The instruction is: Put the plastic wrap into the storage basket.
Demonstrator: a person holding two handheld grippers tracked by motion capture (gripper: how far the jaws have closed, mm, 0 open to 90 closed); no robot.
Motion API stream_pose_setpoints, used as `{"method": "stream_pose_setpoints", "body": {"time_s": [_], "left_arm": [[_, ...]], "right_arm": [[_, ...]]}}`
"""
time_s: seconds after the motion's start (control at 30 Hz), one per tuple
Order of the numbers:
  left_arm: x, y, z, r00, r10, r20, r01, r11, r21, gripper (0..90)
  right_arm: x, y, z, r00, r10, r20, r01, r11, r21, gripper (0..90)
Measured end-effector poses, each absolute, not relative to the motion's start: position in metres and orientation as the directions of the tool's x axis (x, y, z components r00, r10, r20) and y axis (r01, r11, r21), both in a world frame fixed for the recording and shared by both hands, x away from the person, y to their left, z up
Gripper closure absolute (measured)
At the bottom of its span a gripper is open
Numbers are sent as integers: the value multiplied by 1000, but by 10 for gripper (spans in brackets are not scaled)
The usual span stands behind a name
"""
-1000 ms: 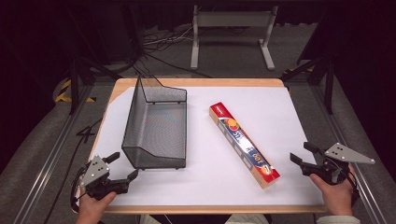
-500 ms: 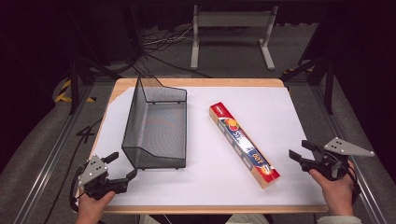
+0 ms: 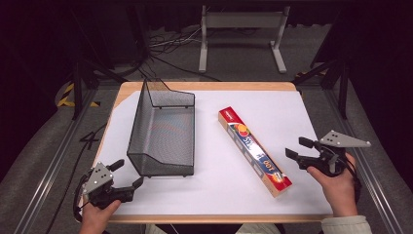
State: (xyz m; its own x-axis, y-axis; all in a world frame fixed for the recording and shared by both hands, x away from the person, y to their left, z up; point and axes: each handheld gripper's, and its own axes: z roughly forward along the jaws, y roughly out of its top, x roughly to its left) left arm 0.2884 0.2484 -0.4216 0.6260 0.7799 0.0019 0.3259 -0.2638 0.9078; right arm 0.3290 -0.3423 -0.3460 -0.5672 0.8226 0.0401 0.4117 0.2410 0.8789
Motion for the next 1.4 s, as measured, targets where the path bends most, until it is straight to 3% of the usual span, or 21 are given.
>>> {"method": "stream_pose_setpoints", "body": {"time_s": [0.53,0.63,0.7,0.83,1.1,1.4], "left_arm": [[286,252,-423,617,787,0,330,-258,908,131],[286,253,-423,615,789,-3,332,-255,908,131],[286,253,-423,614,789,-3,332,-255,908,131],[287,253,-423,615,788,-1,331,-258,908,131],[287,253,-424,614,789,-1,333,-258,907,131],[287,253,-424,614,789,-2,333,-257,907,131]], "right_arm": [[357,-295,-329,-641,766,42,404,291,867,297],[365,-290,-329,-650,758,60,431,303,850,206],[371,-286,-330,-647,759,67,453,312,835,198],[378,-281,-335,-640,764,79,480,317,818,198],[392,-265,-349,-633,771,78,543,369,754,282],[406,-255,-365,-615,787,55,596,418,686,228]]}}
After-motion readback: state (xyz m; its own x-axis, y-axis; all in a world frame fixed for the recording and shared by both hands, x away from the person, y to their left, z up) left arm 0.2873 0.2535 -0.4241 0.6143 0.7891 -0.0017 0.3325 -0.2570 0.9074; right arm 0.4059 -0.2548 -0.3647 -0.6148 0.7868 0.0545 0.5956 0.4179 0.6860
